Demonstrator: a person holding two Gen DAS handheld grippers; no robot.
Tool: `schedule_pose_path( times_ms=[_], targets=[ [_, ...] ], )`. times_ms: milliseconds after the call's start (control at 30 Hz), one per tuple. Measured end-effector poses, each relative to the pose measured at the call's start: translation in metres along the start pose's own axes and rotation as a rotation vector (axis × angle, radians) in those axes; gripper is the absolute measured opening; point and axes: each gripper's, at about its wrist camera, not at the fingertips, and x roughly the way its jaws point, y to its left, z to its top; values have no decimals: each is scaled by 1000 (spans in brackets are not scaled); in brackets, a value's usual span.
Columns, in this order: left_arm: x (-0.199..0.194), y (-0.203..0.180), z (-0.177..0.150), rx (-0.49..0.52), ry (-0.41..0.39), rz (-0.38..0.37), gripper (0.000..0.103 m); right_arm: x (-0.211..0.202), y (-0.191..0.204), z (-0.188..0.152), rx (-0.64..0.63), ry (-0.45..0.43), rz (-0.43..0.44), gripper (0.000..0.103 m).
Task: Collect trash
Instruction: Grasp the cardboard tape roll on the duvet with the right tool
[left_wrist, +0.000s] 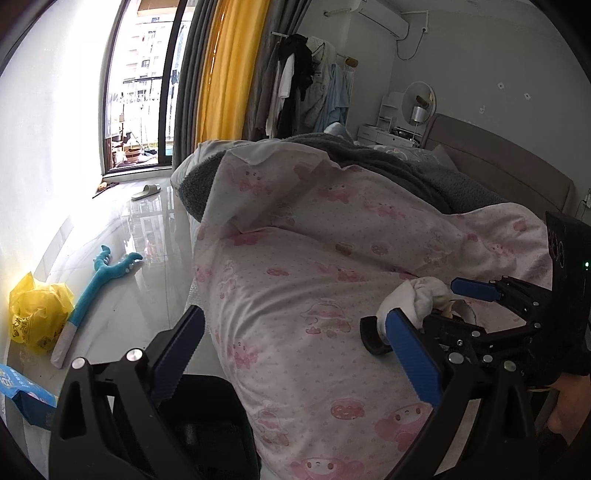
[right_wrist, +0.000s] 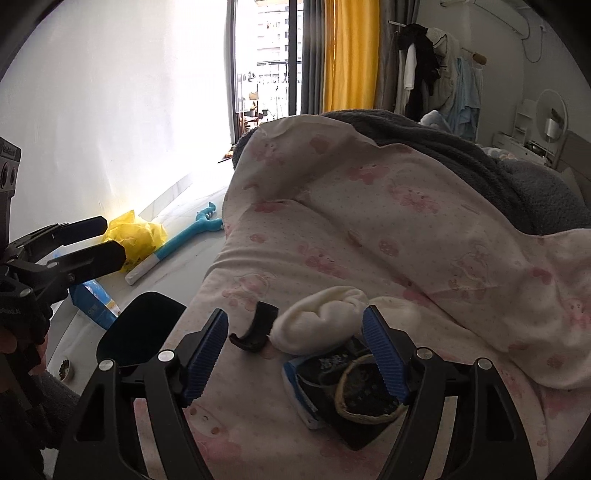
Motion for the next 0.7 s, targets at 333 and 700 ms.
schedule_pose_path(
  times_ms=[333, 700],
  targets=[
    [35, -32, -10, 17, 60, -37, 100, -7, -33, -18, -2, 17, -38, 76],
    [71, -46, -23, -25, 141, -39, 99, 9, -54, -32, 41, 88, 1, 62]
  ],
)
